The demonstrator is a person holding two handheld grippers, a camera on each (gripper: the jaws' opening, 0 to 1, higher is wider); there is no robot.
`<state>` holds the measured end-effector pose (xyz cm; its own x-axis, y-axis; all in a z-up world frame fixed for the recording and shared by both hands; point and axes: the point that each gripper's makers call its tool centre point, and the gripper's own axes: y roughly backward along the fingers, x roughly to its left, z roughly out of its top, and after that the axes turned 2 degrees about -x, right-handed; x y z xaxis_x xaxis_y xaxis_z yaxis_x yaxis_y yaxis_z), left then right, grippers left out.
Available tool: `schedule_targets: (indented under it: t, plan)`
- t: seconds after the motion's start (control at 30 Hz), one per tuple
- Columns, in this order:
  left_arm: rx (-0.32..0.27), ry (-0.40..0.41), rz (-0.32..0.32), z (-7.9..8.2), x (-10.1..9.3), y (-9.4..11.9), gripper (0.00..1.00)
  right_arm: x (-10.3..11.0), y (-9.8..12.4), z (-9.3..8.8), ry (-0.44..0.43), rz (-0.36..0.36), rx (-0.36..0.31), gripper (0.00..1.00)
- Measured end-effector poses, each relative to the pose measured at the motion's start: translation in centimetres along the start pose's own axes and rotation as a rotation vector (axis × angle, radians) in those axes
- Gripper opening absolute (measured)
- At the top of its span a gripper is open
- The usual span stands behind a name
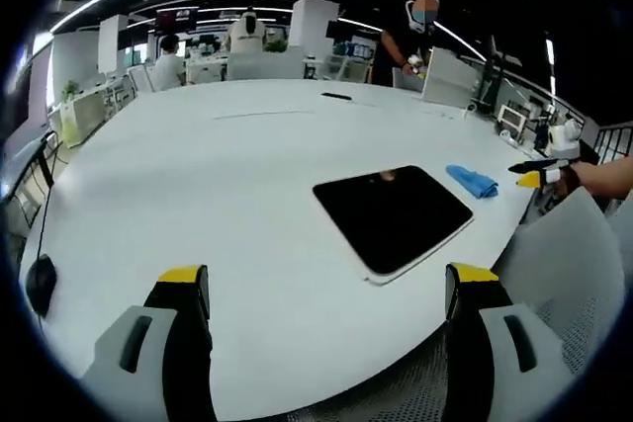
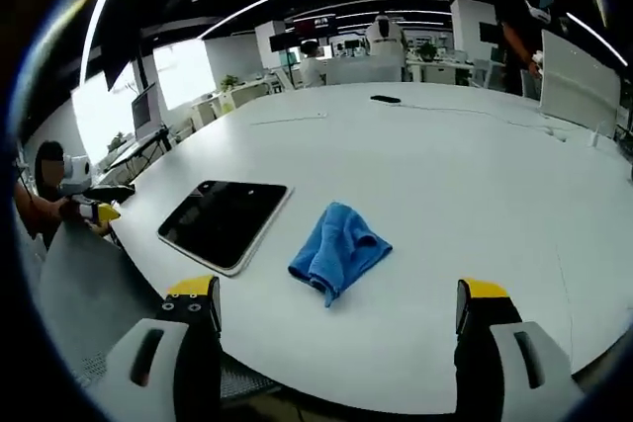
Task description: Wipe the mirror surface with the cleaning cloth until all visible marks leave the cleaned area.
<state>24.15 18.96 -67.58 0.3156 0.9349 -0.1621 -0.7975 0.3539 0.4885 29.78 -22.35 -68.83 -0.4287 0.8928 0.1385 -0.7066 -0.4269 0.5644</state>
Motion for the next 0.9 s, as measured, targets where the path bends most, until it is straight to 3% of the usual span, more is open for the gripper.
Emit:
schedule_targets:
  t: [0.33, 0.43, 0.57, 0.9]
  plan:
    - [-0.05, 0.033, 0.014, 0.7, 0.1, 0.3, 0.99, -0.8, 1.9, -0.9, 0.033, -0.013, 0.009, 0.98]
    - [-0.02, 0.027, 0.0, 0.1, -0.2, 0.1, 0.99, -1.4, 2.4, -1.5, 0.001, -0.054, 0.035, 0.98]
    - [-0.01, -0.001, -0.03, 0.1, -0.8, -0.2, 0.99, -1.4, 2.7, -0.7, 0.007, -0.069, -0.001, 0.98]
    - [-0.004, 0.011, 0.001, -0.1, -0.1, 0.0, 0.99, -1.4, 2.0, 0.1, 0.002, -0.055, -0.011, 0.98]
